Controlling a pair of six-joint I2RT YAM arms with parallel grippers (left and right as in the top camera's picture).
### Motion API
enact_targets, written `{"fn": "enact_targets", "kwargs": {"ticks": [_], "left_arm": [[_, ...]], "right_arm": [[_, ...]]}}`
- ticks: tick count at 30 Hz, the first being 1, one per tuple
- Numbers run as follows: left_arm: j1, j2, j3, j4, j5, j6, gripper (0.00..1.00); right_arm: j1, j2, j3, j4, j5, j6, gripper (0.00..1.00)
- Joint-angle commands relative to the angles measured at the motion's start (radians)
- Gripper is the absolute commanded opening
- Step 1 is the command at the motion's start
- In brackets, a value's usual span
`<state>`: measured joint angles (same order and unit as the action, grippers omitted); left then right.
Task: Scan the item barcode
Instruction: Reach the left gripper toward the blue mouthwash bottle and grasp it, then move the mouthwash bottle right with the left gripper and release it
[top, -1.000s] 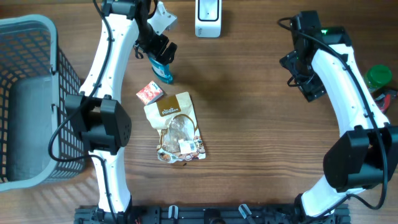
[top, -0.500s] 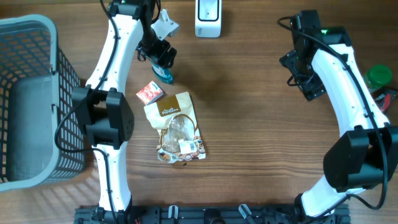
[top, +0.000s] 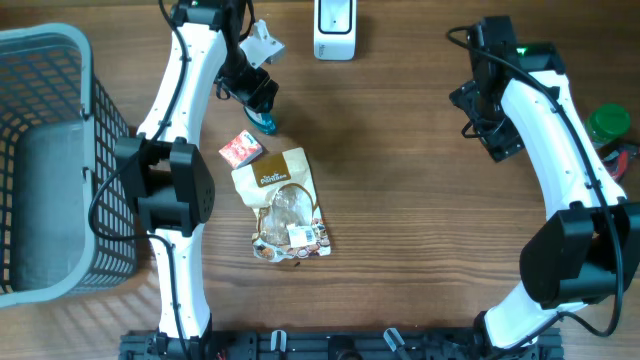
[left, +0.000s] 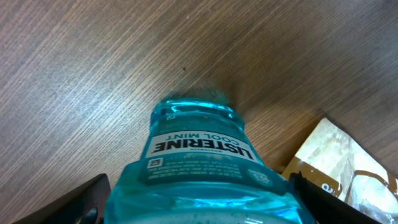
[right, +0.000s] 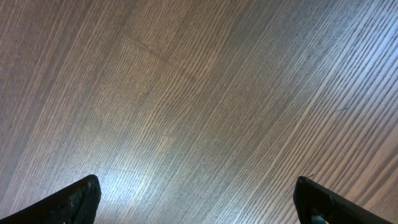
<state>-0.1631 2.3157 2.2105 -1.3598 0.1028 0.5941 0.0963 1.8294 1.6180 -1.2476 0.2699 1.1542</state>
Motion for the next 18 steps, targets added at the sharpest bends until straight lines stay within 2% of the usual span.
{"fn": "enact_targets", "kwargs": {"ticks": [1, 6, 18], "left_arm": [[0.006, 0.027, 0.014, -0.002, 0.005, 0.031, 0.86], [0.006, 0.027, 0.014, -0.003, 0.006, 0.046, 0.80], [0.006, 0.027, 0.014, -0.031, -0.011, 0.049, 0.76]], "right_arm": [[0.002, 0.013, -0.010, 0.002, -0.002, -0.002, 1.00], [0.002, 0.013, -0.010, 0.005, -0.001, -0.002, 1.00], [0.002, 0.013, -0.010, 0.005, -0.001, -0.002, 1.00]]}}
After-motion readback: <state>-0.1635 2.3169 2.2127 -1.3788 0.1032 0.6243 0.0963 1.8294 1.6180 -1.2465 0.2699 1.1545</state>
